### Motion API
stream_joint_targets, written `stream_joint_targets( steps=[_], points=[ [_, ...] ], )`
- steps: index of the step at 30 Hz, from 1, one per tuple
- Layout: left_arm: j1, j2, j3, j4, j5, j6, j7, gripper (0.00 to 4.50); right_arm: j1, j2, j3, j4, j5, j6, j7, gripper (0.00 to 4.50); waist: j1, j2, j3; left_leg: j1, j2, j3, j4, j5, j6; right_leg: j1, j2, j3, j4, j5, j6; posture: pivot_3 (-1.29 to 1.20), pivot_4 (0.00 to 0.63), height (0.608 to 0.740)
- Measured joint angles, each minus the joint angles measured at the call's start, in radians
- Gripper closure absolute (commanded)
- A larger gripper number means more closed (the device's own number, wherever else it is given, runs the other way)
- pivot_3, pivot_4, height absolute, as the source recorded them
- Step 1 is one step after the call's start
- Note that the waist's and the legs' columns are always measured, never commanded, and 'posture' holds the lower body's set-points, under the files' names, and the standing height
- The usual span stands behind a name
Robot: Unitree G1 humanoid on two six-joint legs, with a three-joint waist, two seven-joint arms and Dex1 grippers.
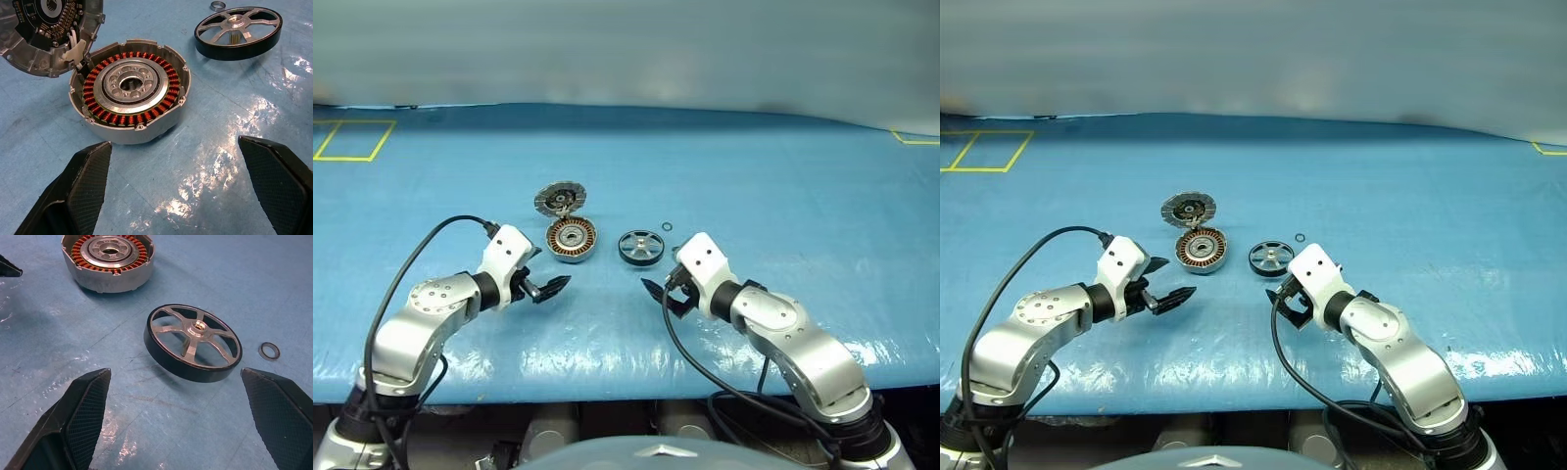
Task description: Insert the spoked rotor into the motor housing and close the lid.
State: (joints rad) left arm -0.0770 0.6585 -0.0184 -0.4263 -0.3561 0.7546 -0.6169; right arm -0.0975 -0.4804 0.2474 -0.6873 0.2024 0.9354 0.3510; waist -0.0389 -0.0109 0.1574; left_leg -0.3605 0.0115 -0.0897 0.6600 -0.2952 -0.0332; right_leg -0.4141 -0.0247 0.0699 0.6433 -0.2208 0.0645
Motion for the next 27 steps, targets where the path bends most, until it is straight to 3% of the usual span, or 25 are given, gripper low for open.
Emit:
stream_joint_targets(
  steps=[8,16,27],
  points=[
    [-0.154,0.047,-0.065,0.128,0.032,-0.019,-0.091,0.0,-0.001,0.014,0.002,0.013,-0.006,-0.01,-0.004,0.02,0.0,0.0,0.0,0.0,0.0,0.0,0.0,0.0,0.0,0.0,0.0,0.0,0.0,0.0,0.0,0.0,0.15,0.74],
    [-0.402,0.128,-0.242,0.36,0.136,-0.119,-0.322,0.0,0.001,0.029,0.009,0.021,-0.015,-0.018,-0.01,0.02,-0.001,0.0,0.0,-0.001,0.0,0.0,0.0,0.0,0.0,0.0,0.0,0.0,0.0,0.002,-0.003,0.0,0.15,0.74],
    [-0.647,0.127,-0.434,0.612,0.317,-0.333,-0.588,0.0,0.007,0.053,0.01,0.022,-0.025,-0.034,-0.024,0.02,-0.003,0.0,0.0,-0.003,0.0,0.0,0.0,-0.001,0.002,-0.001,0.0,0.0,0.0,0.001,-0.003,0.0,0.15,0.74]
  ],
)
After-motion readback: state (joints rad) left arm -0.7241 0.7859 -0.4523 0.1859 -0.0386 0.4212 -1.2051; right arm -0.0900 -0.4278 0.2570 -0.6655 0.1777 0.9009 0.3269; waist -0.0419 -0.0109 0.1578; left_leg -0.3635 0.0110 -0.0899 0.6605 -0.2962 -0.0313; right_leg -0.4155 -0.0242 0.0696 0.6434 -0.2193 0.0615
